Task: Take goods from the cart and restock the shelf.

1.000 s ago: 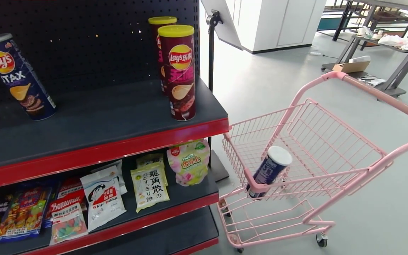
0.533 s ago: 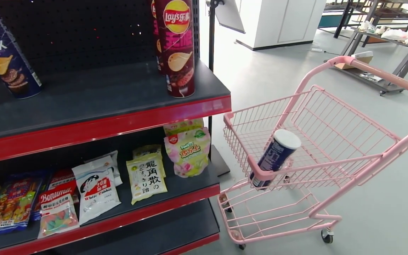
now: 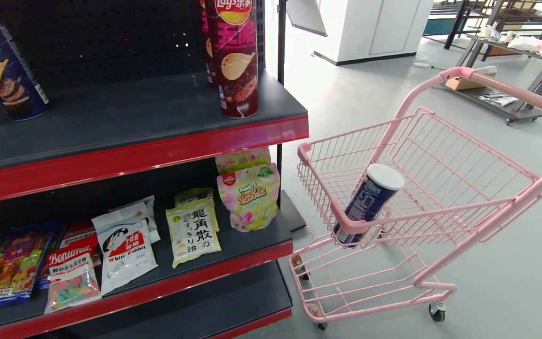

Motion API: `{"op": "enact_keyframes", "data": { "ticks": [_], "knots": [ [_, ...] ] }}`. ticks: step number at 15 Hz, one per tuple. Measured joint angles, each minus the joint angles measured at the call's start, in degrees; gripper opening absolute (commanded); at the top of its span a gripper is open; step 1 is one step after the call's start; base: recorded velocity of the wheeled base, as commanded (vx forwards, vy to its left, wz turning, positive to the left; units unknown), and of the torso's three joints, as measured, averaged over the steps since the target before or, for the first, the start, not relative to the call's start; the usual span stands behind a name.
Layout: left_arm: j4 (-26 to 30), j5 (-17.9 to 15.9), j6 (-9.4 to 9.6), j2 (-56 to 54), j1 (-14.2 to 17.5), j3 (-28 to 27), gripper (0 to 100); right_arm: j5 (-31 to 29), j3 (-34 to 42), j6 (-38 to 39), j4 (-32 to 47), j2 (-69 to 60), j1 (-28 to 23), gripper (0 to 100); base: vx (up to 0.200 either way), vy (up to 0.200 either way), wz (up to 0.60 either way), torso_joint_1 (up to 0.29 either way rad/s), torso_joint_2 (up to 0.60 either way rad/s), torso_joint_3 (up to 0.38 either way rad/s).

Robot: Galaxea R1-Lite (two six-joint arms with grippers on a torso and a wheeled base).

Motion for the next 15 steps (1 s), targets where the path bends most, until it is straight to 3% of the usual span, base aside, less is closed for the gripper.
{"op": "enact_keyframes", "data": {
  "ticks": [3,7,10,15],
  "knots": [
    [0.0,0.01,0.0,0.0,0.02,0.0,100,0.4,-5.57,2.11,-0.05,3.02,0.3,100,0.0,0.0,0.0,0.0,0.0,0.0],
    [0.0,0.04,0.0,0.0,0.0,0.0,100,3.34,-23.25,8.2,-2.56,25.26,1.5,100,0.0,0.0,0.0,0.0,0.0,0.0],
    [0.0,0.06,0.0,0.0,0.05,-0.02,100,7.5,-30.61,10.8,-12.53,47.15,3.64,100,0.0,0.0,0.0,0.0,0.0,0.0],
    [-0.05,0.09,0.07,0.0,0.09,-0.02,100,18.15,-31.21,12.53,-35.27,76.31,5.99,100,0.0,0.0,0.0,0.0,0.0,0.0]
  ]
}}
